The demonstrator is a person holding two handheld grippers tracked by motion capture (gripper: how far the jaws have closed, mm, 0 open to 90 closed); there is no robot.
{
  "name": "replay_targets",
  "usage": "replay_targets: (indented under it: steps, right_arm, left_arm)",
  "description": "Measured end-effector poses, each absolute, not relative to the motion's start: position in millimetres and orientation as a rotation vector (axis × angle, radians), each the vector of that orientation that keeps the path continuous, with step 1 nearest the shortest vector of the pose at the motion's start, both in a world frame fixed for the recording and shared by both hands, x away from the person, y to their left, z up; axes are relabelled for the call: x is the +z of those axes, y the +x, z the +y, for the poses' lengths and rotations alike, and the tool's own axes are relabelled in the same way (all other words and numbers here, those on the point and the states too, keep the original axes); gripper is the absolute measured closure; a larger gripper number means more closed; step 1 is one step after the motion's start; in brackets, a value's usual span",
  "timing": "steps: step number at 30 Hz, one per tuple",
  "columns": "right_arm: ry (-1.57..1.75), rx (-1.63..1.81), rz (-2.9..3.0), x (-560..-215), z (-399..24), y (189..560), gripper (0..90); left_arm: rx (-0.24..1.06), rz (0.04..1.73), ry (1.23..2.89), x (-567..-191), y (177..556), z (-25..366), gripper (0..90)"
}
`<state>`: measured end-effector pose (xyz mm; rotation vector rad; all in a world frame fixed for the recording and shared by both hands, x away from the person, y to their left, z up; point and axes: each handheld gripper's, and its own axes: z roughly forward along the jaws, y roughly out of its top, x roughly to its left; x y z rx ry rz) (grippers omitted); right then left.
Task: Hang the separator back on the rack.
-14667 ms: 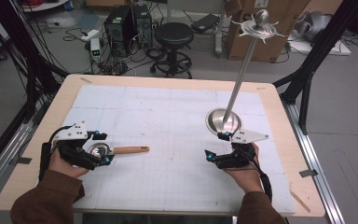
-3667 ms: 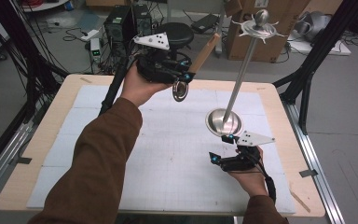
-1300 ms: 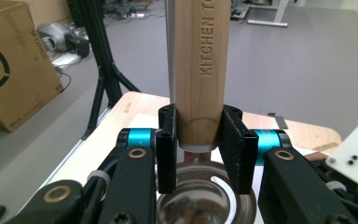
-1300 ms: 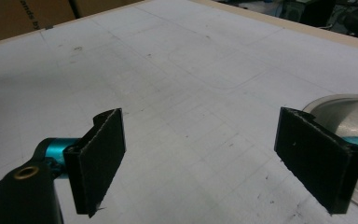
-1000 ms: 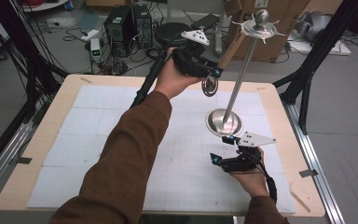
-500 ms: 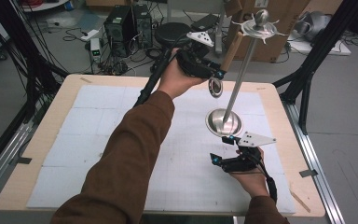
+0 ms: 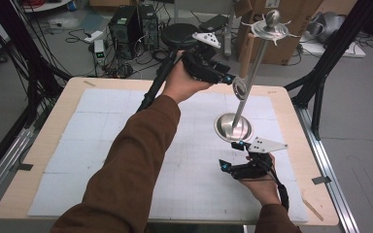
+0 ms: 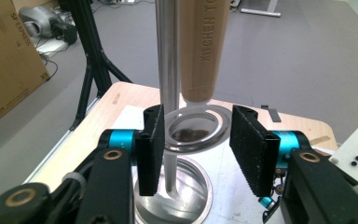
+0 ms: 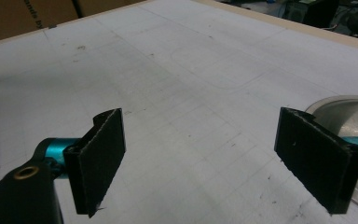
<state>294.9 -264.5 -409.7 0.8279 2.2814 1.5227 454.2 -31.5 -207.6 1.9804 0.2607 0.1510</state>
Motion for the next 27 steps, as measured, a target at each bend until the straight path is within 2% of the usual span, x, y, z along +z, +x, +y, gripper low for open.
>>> replay_targets:
  steps: [5, 27]
  right_arm:
    - [0.827, 1.522, 2.28, -409, -264, 294, 15.3]
    - [0.822, 1.511, 2.289, -409, -261, 293, 15.3]
  left_arm:
    - [0.147, 0.285, 1.988, -206, 452, -22, 46.1]
    - [0.179, 0.325, 1.967, -205, 432, 36, 37.9]
